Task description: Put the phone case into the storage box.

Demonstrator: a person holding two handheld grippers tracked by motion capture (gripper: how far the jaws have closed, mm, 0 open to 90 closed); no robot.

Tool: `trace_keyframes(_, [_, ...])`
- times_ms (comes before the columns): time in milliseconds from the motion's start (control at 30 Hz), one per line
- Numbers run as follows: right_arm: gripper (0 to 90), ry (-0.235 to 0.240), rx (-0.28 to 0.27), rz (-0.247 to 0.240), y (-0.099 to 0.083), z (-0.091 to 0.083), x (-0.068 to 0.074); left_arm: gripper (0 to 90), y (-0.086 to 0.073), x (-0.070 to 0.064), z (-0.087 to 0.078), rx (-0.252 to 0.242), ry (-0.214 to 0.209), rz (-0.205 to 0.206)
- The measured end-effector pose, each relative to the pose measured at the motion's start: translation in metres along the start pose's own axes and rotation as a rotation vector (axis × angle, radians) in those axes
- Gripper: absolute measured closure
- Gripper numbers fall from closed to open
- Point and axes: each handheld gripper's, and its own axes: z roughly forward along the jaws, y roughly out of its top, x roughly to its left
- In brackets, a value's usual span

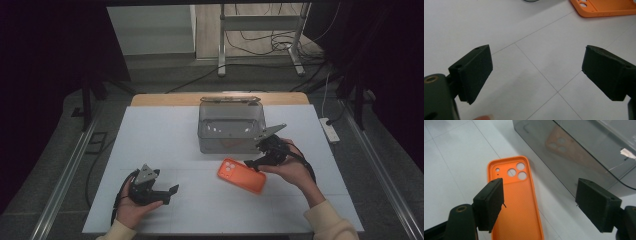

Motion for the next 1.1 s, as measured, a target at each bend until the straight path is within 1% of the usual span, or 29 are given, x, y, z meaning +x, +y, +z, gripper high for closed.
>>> trace_keyframes(167, [23.0, 0.016, 0.007, 0.009, 0.001, 0.003, -0.002, 10.0, 0.000, 0.000, 0.001, 0.003, -0.004, 0.001])
trace_keyframes(467, [24.4, 0.046, 0.054, 0.005, 0.001, 0.015, -0.004, 10.0, 0.000, 0.000, 0.000, 0.001, -0.002, 0.002])
trace_keyframes(833, [24.9, 0.021, 0.109, 0.002, -0.001, 0.028, -0.005, 10.1, -0.001, 0.000, -0.001, -0.003, -0.004, 0.011])
trace_keyframes(933, [25.4, 0.029, 0.125, 0.001, -0.002, 0.031, -0.006, 10.1, -0.001, -0.001, -0.001, -0.004, -0.005, 0.012])
trace_keyframes(1100, [25.8, 0.038, 0.136, -0.006, -0.002, 0.033, -0.006, 10.1, -0.001, -0.001, -0.001, -0.002, -0.003, 0.012])
